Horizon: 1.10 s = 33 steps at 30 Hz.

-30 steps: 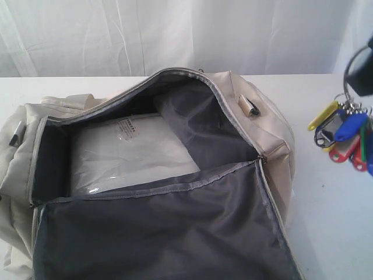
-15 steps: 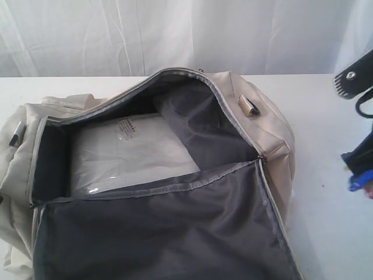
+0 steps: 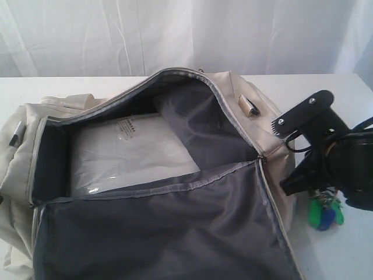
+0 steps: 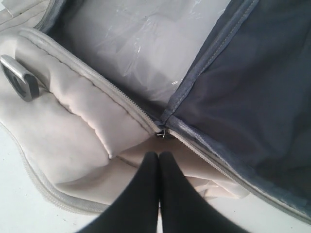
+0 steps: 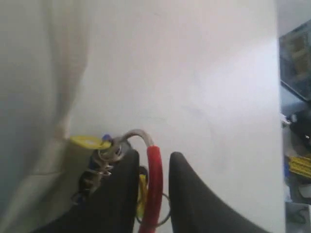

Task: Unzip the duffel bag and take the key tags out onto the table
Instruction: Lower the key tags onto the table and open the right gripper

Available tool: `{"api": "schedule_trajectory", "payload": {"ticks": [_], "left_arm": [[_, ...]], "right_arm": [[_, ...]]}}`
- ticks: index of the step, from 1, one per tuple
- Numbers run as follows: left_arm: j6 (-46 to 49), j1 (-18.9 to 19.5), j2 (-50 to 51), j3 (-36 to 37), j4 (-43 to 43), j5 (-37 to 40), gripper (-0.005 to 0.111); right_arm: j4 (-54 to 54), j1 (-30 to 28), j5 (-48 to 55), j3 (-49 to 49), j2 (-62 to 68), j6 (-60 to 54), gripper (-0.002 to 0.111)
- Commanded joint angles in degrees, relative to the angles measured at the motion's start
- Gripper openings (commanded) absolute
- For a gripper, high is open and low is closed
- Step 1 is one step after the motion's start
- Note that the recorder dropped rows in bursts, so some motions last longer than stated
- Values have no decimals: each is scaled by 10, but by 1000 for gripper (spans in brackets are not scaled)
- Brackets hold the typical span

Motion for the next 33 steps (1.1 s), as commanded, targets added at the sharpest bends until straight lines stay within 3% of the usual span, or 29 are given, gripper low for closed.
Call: {"api": "schedule_trajectory", "payload": {"ticks": [1,14,16,22,24,30,33], "left_arm": [[-5,-4,-4,4,-6,3,0],[-3,-4,-4,4,-6,3,0],[-3,-4,-4,4,-6,3,0],[-3,-4,-4,4,-6,3,0],[-3,-4,-4,4,-6,3,0],[-2,-4,-4,13,-6,-1,0],[0,-4,-4,18,1,-10,0]], "right_arm": [[-6,-4,-51,2,32,13,0],[-6,-4,-154,2,48,63,2],[-6,-4,-158,2,48,63,8],[4,-4,-131,2,29,63,42],[8,-4,-111,2,4,63,47],[75,-4,-67,2,-156,24,47],[195,-4,-61,2,-266,-39,41]]}}
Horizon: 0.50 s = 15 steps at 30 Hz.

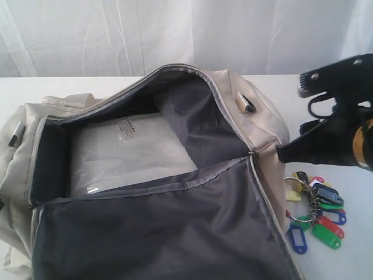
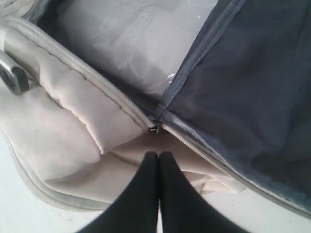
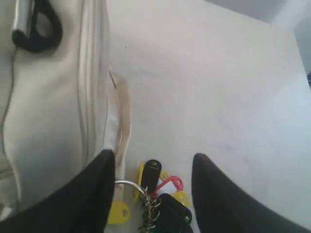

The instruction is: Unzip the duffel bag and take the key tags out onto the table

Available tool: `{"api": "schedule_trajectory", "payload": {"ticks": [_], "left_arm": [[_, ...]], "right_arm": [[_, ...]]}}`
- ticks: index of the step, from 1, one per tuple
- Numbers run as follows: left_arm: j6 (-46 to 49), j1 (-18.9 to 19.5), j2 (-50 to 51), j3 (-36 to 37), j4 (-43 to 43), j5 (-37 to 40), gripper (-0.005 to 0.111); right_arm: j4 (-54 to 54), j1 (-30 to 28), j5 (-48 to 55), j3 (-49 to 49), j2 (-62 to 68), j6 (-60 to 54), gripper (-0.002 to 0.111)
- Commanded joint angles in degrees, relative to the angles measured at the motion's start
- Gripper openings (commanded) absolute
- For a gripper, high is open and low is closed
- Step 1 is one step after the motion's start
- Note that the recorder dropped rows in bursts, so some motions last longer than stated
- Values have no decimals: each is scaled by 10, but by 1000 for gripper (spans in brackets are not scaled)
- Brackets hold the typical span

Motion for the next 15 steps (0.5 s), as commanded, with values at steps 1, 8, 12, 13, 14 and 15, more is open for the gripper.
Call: {"api": "schedule_trajectory", "payload": {"ticks": [1,8,12,13,14,15], "left_arm": [[0,-4,-4,11,13,-15,0],[-4,-4,-4,34,11,-24,0],[-4,-4,-4,34,11,-24,0],[-4,-4,-4,34,11,-24,0],[-4,-4,-4,34,11,-24,0],[-4,-4,-4,34,11,-24,0]], "right_arm": [[167,-4,22,1,-145,-138,31],[217,-4,69,1,-343,-271,0],[217,-4,73,1,-391,-271,0],[217,-4,73,1,-400,-271,0],[217,-4,73,1,-406,-271,0],[217,-4,73,1,-414,-271,0]]}}
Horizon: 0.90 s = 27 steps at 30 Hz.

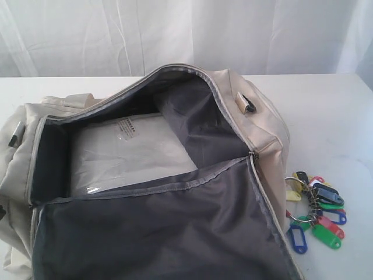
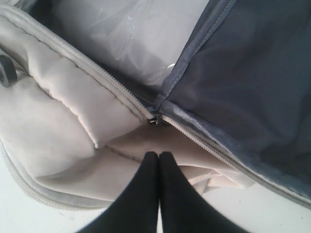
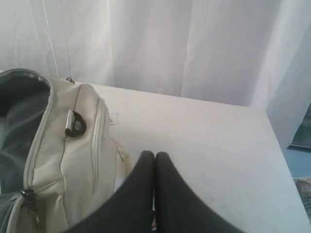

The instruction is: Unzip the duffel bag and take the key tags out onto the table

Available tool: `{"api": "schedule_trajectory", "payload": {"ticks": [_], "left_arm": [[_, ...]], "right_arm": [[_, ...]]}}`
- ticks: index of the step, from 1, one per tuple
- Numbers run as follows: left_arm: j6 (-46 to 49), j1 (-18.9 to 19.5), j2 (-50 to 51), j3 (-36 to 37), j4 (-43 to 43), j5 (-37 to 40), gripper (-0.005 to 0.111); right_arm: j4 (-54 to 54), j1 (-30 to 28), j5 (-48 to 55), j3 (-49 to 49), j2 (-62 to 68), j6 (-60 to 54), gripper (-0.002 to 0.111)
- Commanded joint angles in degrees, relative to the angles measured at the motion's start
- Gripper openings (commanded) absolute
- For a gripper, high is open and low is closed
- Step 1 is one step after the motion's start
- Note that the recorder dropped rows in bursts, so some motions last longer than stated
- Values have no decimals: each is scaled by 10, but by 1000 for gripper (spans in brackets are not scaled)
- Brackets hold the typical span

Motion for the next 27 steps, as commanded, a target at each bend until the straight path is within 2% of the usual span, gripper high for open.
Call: {"api": "schedule_trajectory", "payload": {"ticks": [1,10,16,20,27], "left_arm": [[-4,-4,-3,4,-4,0,0],[-4,-4,-3,4,-4,0,0],[-3,0,-44,5,-1,-4,0],[-3,61,-97,26,-2,-20,0],[-3,227,-198,91,-2,-40,0]], "right_arm": [[1,-4,4,1,-35,-6,0],[1,-4,4,1,-54,-6,0],[1,-4,4,1,-54,-6,0],[1,-4,4,1,-54,-6,0],[1,-4,4,1,-54,-6,0]]}}
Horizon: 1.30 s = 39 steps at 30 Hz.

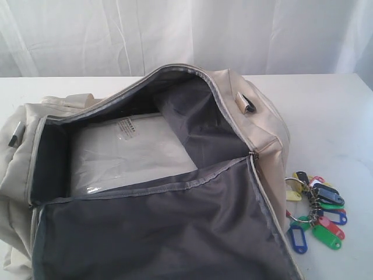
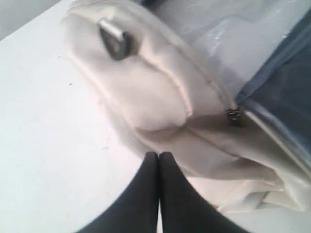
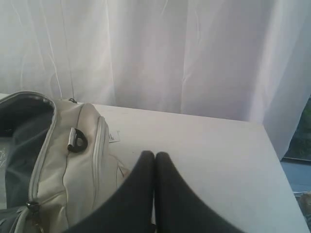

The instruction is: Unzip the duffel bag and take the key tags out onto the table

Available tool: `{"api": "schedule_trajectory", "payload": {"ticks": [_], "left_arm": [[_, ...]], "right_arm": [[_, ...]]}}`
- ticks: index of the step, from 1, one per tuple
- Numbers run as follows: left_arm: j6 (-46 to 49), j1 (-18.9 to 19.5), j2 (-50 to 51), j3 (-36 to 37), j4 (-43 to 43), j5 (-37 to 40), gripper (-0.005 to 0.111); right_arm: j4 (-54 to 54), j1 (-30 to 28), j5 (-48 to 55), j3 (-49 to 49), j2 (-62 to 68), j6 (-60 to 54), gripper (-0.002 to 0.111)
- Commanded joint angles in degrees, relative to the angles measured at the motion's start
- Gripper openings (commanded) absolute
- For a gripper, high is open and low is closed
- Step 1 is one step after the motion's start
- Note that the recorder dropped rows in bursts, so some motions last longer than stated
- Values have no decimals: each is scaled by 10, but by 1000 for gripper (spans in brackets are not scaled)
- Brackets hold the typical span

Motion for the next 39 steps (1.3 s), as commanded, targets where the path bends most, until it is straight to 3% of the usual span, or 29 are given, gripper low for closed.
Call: {"api": "schedule_trajectory", "payload": {"ticks": [1,9,19,39], "left_arm": [[-3,92,-70,46,-3,-5,0],[-3,177,-224,136,-3,-5,0],[-3,175,-224,231,-3,-9,0],[-3,175,-217,231,-2,-14,0]], "right_arm": [[1,-4,1,1,-4,-4,0],[1,-4,1,1,-4,-4,0],[2,-4,1,1,-6,-4,0],[2,-4,0,1,-6,-4,0]]}}
